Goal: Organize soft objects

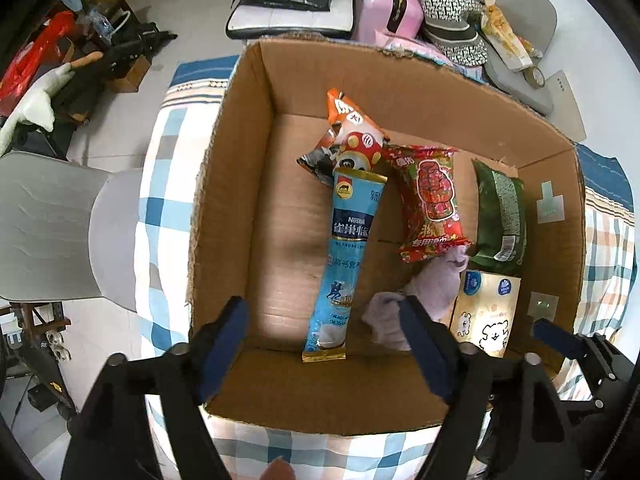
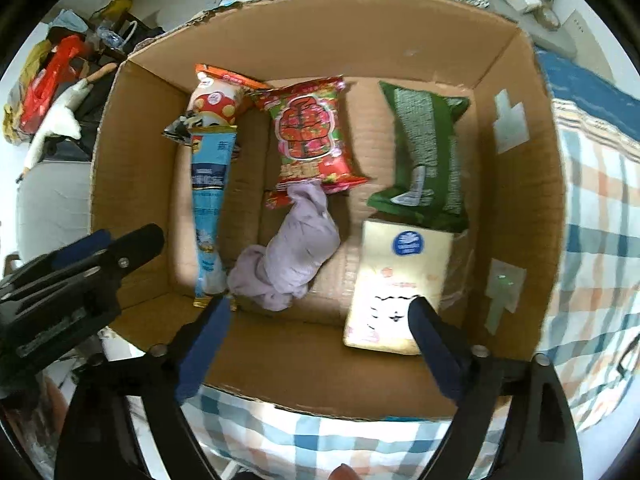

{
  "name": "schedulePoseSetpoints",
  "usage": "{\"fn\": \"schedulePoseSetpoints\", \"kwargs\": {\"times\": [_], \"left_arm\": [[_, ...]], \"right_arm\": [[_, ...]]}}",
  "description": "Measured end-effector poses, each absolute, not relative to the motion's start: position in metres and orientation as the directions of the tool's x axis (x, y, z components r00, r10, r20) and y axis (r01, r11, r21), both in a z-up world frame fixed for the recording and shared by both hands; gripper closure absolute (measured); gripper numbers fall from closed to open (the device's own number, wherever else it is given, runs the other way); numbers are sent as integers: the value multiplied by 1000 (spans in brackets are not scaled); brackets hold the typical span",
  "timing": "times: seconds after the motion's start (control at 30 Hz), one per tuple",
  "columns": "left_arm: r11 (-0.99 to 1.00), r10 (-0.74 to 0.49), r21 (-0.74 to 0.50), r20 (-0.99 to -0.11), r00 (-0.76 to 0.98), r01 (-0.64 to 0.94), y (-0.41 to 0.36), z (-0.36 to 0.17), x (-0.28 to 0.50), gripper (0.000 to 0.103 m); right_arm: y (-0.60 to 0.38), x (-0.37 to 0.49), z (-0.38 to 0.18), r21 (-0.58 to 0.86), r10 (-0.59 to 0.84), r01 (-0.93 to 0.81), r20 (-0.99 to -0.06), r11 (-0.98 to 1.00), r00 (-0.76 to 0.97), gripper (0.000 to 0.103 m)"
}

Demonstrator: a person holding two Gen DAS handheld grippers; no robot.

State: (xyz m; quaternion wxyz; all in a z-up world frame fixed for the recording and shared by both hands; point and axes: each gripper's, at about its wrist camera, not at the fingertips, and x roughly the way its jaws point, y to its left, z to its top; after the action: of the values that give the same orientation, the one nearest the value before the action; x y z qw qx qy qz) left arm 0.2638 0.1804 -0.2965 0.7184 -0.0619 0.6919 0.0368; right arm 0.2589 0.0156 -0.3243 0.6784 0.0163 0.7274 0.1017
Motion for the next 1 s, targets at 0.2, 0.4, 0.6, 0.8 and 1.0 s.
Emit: {"fn": "schedulePoseSetpoints", "kwargs": {"times": [0.2,0.4,0.6,0.8,1.0], "left_arm": [[989,-16,-23,-998,54,-146,177,-295,256,10],[989,-11,-21,-998,70,-149,173,-288,245,10],[989,3,-14,-993,119,-147,166,-267,228,10],[990,28,-4,-974,224,-143,158,-220,203,10],[994,54,16,-934,354,-108,142,-160,165,10]], "right_arm": [[8,255,-319,58,53,-132,-998,990,-40,3],[-3,248,-312,25,23,-121,-1000,992,-20,2],[-9,242,-295,19,20,-105,-1000,994,14,2],[-24,220,-250,28,38,-92,-994,995,104,2],[-39,184,-194,36,56,-95,-975,995,215,2]]}}
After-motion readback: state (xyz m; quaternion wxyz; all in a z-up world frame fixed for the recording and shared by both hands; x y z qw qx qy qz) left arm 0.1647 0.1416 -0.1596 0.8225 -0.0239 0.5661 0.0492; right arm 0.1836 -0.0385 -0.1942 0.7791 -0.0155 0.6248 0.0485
